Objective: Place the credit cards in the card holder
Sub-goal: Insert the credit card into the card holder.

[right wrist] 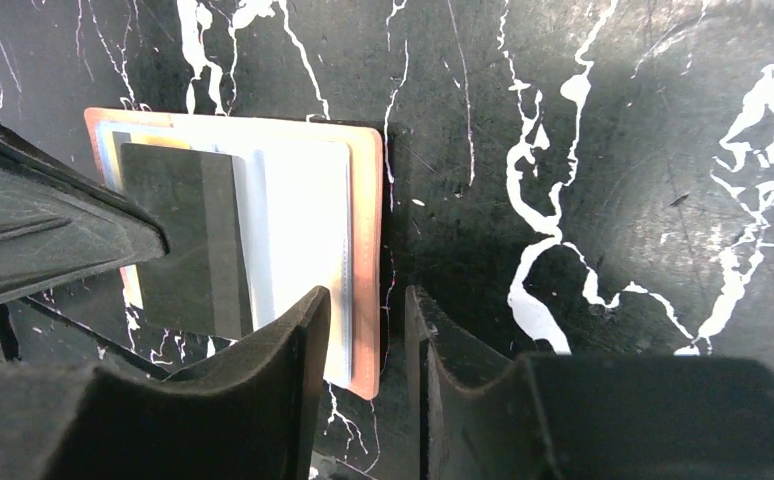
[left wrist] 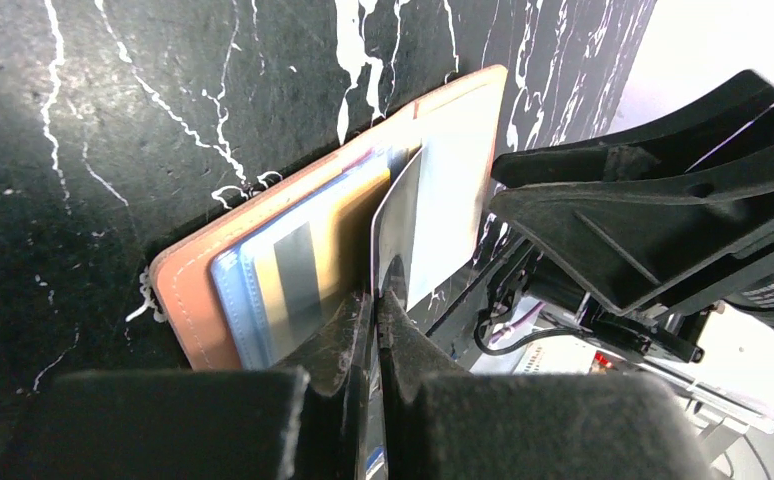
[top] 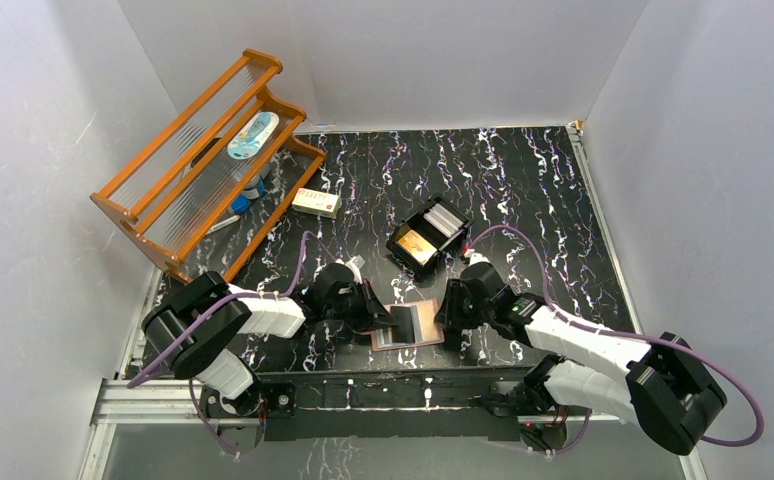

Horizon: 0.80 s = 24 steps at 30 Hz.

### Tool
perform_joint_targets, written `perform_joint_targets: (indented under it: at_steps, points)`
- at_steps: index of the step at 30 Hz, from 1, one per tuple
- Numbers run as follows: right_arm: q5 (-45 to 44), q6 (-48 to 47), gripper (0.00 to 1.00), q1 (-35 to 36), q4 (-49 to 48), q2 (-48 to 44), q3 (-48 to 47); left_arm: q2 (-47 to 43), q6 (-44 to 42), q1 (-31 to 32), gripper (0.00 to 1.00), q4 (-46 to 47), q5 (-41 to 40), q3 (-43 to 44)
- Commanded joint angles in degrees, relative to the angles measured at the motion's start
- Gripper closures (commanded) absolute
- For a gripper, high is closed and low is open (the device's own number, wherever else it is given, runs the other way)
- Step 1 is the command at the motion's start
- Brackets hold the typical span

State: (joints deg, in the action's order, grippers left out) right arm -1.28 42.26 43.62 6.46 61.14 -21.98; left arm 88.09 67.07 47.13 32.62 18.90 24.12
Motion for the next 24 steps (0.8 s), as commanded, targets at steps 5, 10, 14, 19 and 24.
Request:
perform_joint_targets:
  at_steps: [5,10,14,19,24]
  points:
    - [3.42,-1.18,0.67,0.18,-1.62,-2.08,-0.76,1.81,-5.41,0.47,1.00,-3.82,1.57,2.33]
    - [3.56,-0.70,0.71,0.17,-4.05,0.59,-0.08,3.34,-3.15,0.50,1.00,-1.22,3.37,3.02]
    - [4.03,0.41,0.78,0.19,-5.73,1.47,1.32,5.05,-1.62,0.50,1.00,0.35,5.43,4.28]
    - [2.30,0.65,0.80,0.22,-4.25,1.42,1.50,6.42,-2.30,0.76,1.00,0.48,6.27,6.02]
    - [2.82,2.10,0.80,0.20,-5.32,1.48,5.05,5.43,-0.14,0.85,1.00,1.08,2.60,4.68]
